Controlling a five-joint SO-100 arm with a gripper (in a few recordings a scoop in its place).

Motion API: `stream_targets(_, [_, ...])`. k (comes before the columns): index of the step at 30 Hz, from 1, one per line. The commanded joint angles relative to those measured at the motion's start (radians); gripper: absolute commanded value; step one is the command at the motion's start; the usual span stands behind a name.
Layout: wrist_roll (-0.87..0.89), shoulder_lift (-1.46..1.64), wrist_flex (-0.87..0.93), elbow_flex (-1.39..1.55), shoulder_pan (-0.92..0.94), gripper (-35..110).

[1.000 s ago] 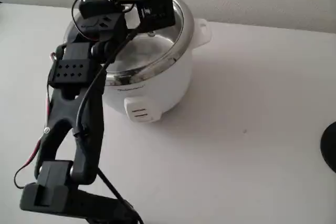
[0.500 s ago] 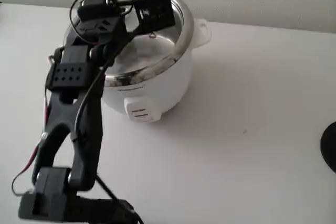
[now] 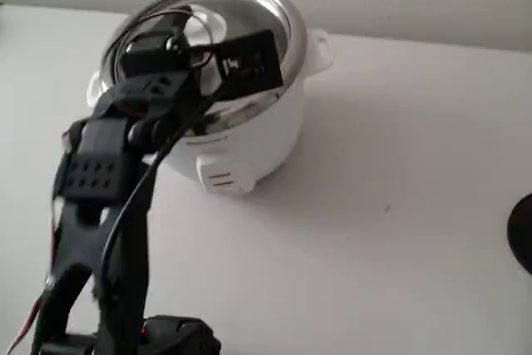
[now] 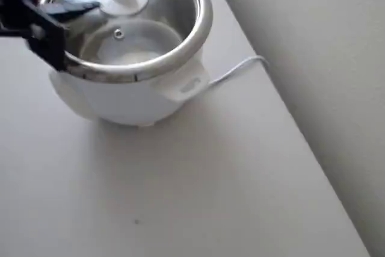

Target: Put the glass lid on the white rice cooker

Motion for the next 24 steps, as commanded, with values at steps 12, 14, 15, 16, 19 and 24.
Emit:
stream_targets(12, [-0.049,0.371,0.364,0.086,0.252,0])
stream_targets(14, [-0.052,0.442,0.364,0.192,0.258,0])
stream_targets(15, [-0.052,0.485,0.364,0.252,0.259,0])
stream_targets(16, [-0.052,0.534,0.364,0.318,0.259,0])
stream_targets(19, [-0.052,0.676,0.364,0.505,0.258,0])
stream_targets(24, [-0.057,0.857,0.379,0.753,0.258,0])
